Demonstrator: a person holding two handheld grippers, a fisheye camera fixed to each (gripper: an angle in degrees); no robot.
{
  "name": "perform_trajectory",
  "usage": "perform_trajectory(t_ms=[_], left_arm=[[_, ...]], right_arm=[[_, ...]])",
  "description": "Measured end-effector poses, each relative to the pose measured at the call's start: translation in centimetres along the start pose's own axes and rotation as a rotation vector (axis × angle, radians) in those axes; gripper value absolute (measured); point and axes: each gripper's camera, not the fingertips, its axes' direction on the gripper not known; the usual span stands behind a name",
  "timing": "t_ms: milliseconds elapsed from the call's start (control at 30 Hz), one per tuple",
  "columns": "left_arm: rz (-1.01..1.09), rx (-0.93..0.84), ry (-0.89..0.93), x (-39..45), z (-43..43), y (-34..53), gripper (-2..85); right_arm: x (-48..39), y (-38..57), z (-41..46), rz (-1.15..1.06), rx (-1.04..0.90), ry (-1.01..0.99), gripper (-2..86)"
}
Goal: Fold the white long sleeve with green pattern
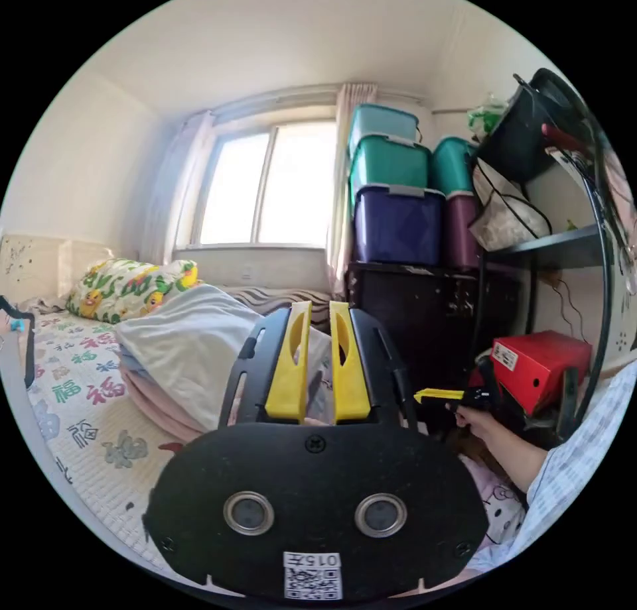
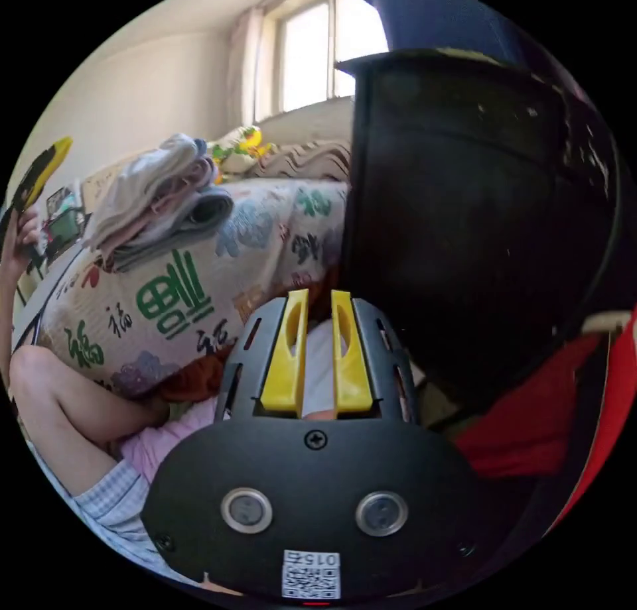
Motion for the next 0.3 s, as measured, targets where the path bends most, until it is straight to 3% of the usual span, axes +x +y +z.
perform_trajectory(t_ms=[133, 200, 300], left_arm=[[-0.033, -0.129, 0.184, 6.2, 5.4, 0.8, 6.3], [0.064, -0.221, 0.162, 10.0, 7.4, 1.7, 7.6], [-0.008, -0.258, 0.157, 11.1, 9.2, 4.0, 8.2]], right_arm=[[1.5, 3.6, 6.1, 0.047, -0.294, -0.032, 9.1], [1.0, 3.9, 9.3, -0.007, -0.406, -0.054, 10.0], [-0.1, 4.1, 15.3, -0.075, -0.593, -0.005, 10.7]])
